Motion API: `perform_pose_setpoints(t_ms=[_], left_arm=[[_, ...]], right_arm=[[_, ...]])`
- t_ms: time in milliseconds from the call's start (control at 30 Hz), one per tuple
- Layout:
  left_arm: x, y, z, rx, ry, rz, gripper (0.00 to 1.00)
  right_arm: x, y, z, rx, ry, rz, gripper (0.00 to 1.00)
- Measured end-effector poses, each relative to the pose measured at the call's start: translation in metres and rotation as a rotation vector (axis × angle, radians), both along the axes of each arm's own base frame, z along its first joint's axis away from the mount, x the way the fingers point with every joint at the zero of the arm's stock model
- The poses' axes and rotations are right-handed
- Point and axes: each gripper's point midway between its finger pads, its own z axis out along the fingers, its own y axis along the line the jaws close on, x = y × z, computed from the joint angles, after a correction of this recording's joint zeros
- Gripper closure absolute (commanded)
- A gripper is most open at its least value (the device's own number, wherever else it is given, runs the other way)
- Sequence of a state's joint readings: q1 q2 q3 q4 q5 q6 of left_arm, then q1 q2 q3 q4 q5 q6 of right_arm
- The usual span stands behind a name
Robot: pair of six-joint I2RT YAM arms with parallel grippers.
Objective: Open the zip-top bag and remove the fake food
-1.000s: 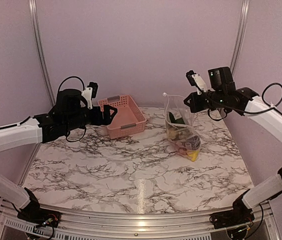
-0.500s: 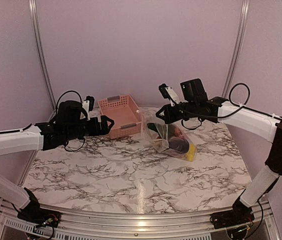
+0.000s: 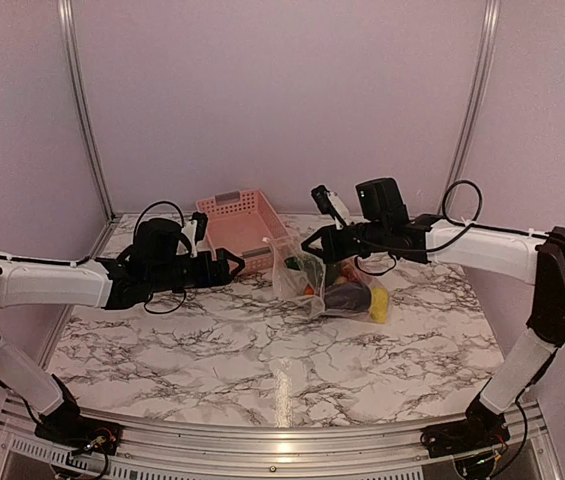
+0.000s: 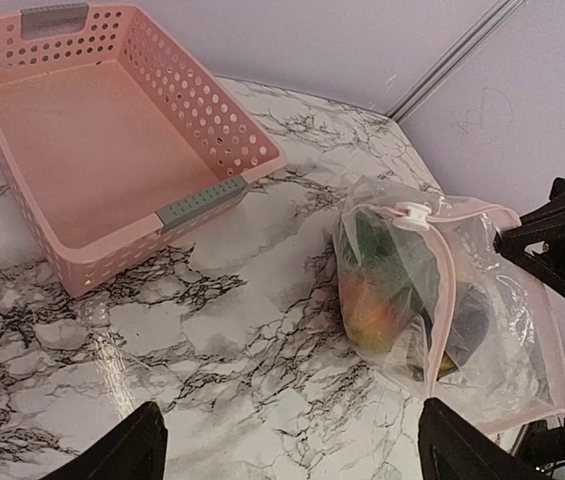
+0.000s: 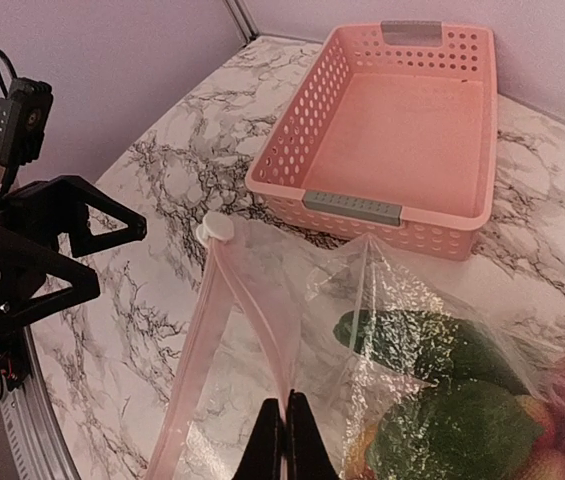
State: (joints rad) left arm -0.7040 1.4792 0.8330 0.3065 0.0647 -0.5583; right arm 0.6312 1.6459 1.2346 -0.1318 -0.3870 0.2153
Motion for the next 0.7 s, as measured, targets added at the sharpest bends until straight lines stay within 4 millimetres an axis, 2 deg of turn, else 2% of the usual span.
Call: perform_pose_setpoints(t_ms=[167, 333, 467, 533, 700], left_arm=[[-0.012, -0.029, -0.019, -0.023, 0.043, -0.081, 0.22], [-0.022, -0.062, -0.018, -0.072, 0.048, -0.159, 0.25], [-0.025, -0.078, -0.021, -0.109, 0.061, -0.187, 0.30], [-0.023, -0.084, -0.024, -0.118, 0.070, -0.191, 0.42], [-0.013, -0.093, -0.036, -0.111, 0.102, -0.163, 0.87]], right_arm=[[-0.003, 0.003, -0.001, 0.022, 0.006, 0.017, 1.00], [-0.004, 0.008, 0.003, 0.053, 0.005, 0.035, 1.00], [-0.006, 0.013, -0.003, 0.060, 0.015, 0.048, 1.00], [-0.008, 0.018, -0.007, 0.062, 0.026, 0.057, 1.00], [-0.016, 0.025, -0.015, 0.061, 0.050, 0.081, 1.00]])
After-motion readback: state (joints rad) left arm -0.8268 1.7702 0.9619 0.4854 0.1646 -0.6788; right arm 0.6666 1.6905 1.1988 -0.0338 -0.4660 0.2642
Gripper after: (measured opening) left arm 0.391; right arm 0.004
